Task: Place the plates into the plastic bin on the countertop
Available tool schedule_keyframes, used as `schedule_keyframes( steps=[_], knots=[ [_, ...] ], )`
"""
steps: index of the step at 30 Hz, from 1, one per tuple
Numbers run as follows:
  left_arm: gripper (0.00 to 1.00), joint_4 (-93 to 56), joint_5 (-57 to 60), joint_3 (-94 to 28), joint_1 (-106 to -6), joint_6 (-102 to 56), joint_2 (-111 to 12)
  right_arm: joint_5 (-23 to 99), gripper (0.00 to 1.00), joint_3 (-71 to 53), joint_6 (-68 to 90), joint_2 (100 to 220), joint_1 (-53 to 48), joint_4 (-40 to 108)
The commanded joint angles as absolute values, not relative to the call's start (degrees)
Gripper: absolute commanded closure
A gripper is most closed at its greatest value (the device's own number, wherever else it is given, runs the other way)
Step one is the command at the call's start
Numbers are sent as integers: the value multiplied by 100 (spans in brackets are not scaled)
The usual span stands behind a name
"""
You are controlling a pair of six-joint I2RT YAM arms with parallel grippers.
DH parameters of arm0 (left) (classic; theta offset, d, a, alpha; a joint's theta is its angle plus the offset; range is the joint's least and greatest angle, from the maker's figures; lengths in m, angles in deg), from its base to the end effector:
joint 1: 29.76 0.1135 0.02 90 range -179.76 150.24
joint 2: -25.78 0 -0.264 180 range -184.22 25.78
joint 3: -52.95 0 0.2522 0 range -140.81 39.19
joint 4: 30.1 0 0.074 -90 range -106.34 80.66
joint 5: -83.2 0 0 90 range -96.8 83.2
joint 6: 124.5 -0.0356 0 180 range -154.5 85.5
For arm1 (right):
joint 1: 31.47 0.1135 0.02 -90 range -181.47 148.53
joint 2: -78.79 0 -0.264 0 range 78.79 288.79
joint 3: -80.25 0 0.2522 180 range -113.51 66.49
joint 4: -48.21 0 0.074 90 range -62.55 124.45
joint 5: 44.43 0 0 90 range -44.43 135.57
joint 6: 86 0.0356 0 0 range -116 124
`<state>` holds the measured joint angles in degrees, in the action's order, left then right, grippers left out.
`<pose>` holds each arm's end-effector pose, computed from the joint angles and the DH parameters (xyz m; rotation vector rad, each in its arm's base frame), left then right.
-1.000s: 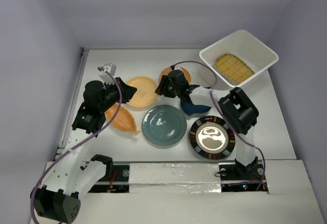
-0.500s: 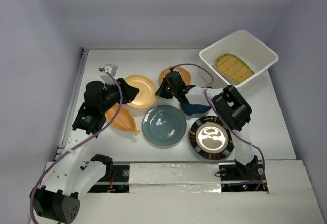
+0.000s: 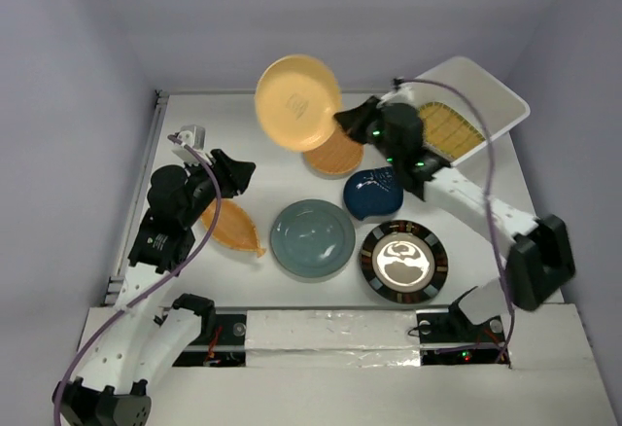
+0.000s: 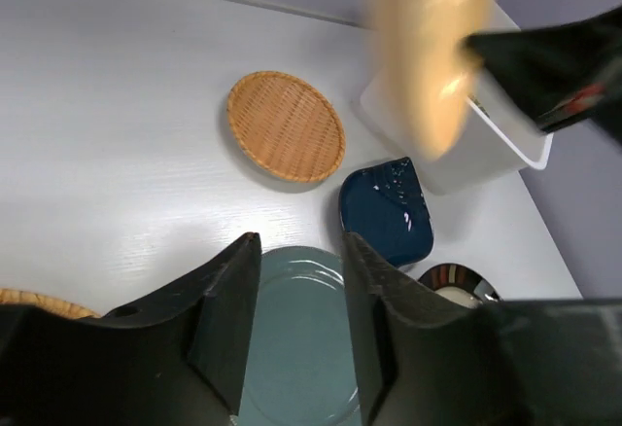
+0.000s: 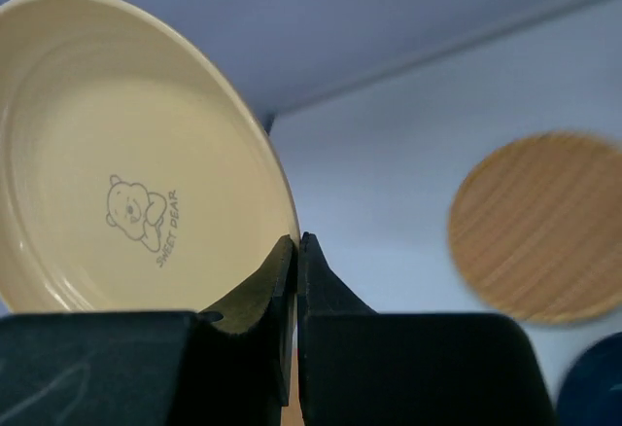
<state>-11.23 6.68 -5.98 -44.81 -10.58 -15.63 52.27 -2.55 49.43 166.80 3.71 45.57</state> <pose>0.1631 -0.0524 0.3615 0.0615 1.6392 -0.7124 0.3051 0.2100 0.3395 0.2519 1.7822 0.9332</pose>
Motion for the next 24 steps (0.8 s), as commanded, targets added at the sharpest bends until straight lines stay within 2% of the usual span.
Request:
schedule_keyframes(
  steps=[1, 5, 9, 14, 18, 22, 24],
  knots=[
    [62, -1554, 568, -493, -4514, -867, -1500, 5875, 100, 353, 4514, 15732, -812, 4527],
    [59, -1861, 753, -388, -4514, -516, -1711, 6304, 100, 944, 4259, 14859, -1985, 4142],
    [62, -2713, 815, 94, -4663, 222, -2027, 6754, 100, 1164, 4153, 14804, -2741, 3991],
    [63, -2943, -431, -193, -5829, 294, -2835, 6315, 100, 1068, 4355, 15208, -3620, 4051],
    [60, -3013, -1057, -737, -5982, 206, -4132, 6402, 99, 489, 4242, 15717, -3771, 3630],
    [55, -2970, -1418, -1300, -6035, 57, -5426, 6359, 89, 479, 4250, 15946, -3823, 3674],
    [53, -2786, -1550, -1845, -6035, -40, -6197, 6315, 76, 514, 4276, 16000, -3823, 3683]
  ],
)
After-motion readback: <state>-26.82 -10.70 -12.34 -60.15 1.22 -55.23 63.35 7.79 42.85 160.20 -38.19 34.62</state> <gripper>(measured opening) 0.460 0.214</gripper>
